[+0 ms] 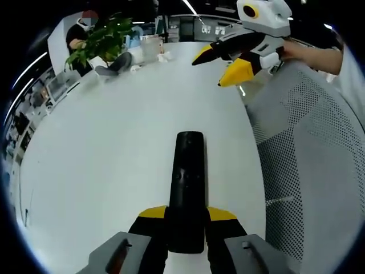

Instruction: Press the specified remote control buttons in sequence, fully releasing each button before pressing the next.

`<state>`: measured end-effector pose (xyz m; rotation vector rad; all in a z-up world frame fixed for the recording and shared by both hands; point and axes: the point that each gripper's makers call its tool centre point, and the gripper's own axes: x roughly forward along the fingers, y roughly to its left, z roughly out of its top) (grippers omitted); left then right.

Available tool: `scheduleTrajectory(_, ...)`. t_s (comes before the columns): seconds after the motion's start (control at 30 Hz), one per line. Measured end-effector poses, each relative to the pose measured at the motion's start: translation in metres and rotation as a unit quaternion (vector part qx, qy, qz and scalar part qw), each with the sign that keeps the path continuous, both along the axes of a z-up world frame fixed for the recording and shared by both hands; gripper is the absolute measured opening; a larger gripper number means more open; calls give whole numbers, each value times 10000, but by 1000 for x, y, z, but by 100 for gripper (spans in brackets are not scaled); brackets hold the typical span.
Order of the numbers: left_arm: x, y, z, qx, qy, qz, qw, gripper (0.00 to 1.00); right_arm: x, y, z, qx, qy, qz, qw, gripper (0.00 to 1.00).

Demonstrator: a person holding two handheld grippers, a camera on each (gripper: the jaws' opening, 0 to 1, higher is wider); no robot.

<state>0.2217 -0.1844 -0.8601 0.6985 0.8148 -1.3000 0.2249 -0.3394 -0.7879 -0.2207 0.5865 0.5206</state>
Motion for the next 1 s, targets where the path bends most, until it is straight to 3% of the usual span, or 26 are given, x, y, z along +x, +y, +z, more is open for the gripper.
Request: scheduleTrajectory(1.0,-27,2,1,-193,-26,-95,9998,24,-3,9,-3,83,120,225,9996,43)
